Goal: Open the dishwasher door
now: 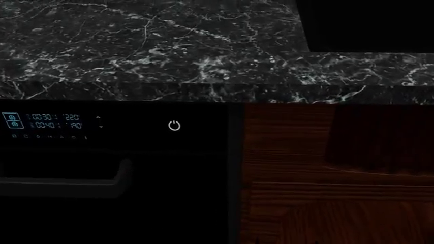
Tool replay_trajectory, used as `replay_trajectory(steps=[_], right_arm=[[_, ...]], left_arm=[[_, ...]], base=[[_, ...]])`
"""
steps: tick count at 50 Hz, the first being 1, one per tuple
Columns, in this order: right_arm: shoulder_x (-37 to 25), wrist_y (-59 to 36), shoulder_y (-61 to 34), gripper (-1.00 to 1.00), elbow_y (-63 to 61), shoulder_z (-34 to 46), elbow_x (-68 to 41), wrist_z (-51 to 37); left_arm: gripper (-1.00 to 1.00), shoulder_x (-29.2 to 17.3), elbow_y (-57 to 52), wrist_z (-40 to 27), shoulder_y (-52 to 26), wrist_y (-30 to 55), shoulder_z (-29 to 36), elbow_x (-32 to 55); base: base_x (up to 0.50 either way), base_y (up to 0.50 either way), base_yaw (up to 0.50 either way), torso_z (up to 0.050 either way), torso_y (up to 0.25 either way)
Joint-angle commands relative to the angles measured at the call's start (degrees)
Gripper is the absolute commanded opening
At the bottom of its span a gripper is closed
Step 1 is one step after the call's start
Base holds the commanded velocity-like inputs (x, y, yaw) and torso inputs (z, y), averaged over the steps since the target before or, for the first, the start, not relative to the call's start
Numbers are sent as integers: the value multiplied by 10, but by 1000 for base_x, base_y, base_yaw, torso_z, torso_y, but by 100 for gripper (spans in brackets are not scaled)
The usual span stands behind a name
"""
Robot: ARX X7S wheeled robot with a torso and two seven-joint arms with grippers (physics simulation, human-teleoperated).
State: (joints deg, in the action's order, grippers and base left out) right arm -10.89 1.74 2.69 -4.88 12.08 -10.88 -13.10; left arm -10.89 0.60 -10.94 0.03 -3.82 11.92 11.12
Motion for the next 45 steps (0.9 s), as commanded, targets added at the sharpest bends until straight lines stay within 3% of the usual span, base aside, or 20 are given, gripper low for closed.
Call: replay_trajectory(steps=[1, 16, 27, 45], right_arm=[[-3, 0, 2, 100, -8, 3, -4, -4], [-6, 10, 2, 100, -4, 7, -10, -4], [-7, 19, 8, 100, -2, 10, -16, -4], [-9, 32, 16, 100, 2, 15, -21, -8]], left_arm=[[100, -4, -9, -6, 1, 3, 3, 2], [100, -23, -33, -25, 11, 27, 17, -32], [100, -102, -142, -46, 21, 172, 76, -193], [100, -225, -246, 56, -22, 354, 193, -454]], base=[[398, 0, 0, 0, 0], [0, 0, 0, 0, 0], [0, 0, 0, 0, 0], [0, 0, 0, 0, 0]])
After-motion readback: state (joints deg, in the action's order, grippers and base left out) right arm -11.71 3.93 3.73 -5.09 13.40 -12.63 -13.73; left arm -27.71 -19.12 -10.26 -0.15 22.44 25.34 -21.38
